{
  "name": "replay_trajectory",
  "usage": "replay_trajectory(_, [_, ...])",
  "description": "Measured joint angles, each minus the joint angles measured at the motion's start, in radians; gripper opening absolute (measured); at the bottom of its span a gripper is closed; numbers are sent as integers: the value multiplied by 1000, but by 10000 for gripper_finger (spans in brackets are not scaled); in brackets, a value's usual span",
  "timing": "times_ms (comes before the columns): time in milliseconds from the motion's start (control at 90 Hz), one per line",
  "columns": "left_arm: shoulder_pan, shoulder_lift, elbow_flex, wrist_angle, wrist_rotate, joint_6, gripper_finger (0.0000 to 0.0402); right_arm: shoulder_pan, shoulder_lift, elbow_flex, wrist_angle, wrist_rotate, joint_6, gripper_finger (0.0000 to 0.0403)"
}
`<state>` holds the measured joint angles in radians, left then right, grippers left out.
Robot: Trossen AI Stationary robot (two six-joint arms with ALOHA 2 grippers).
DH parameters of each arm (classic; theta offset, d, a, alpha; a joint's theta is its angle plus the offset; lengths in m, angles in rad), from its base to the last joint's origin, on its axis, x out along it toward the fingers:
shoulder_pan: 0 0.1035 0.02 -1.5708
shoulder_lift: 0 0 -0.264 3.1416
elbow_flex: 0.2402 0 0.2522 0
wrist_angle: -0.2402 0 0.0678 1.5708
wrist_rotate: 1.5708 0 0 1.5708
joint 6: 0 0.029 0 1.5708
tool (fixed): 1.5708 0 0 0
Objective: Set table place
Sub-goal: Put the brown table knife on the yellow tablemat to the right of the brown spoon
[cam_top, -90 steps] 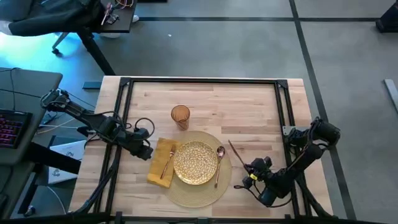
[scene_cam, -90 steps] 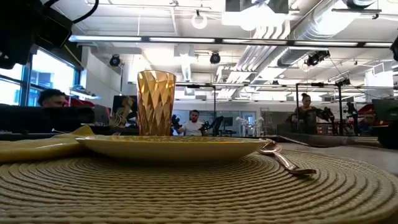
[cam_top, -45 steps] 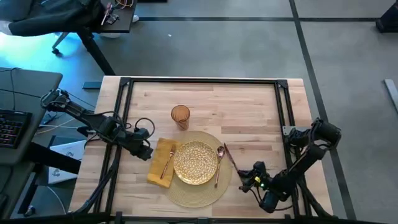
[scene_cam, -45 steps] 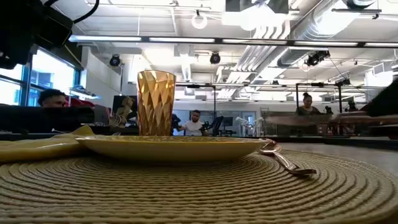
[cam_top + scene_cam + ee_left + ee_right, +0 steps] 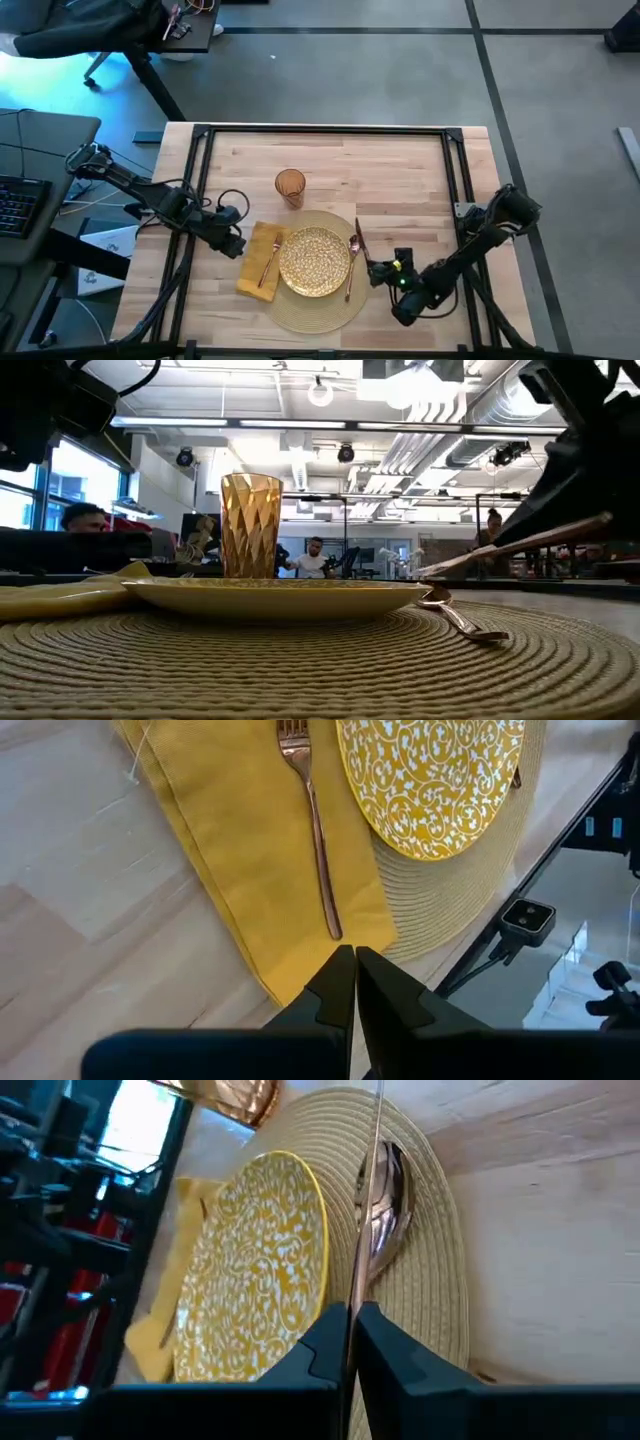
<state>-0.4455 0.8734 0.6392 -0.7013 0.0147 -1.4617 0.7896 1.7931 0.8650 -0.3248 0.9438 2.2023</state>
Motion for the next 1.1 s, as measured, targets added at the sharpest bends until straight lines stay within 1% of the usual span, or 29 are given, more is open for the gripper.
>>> replay_trajectory(67, [0, 0, 0, 3, 0, 0, 0, 1, 0, 26, -77, -17, 5, 0])
replay_trajectory(133, [0, 0, 0, 7, 0, 7, 0, 3, -1, 46, -116, -36, 4, 0])
replay_trajectory(400, [0, 0, 0, 19, -5, 25, 0, 3, 11, 53, -112, -80, -3, 0])
replay_trajectory(533, [0, 0, 0, 19, -5, 25, 0, 9, 13, 53, -135, -38, -3, 0])
replay_trajectory(633, [0, 0, 0, 20, -16, 25, 0, 10, 13, 53, -156, -50, -13, 0])
replay_trajectory(756, [0, 0, 0, 20, -39, 25, 0, 9, 17, 53, -140, -55, -38, 0])
replay_trajectory(856, [0, 0, 0, 22, -50, 25, 0, 9, 42, 53, -85, -65, -56, 0])
replay_trajectory(978, [0, 0, 0, 30, -51, 25, 0, 13, 90, 53, -9, -84, -43, 0])
replay_trajectory(1100, [0, 0, 0, 48, -51, 25, 0, 16, 109, 63, -1, -81, -29, 0])
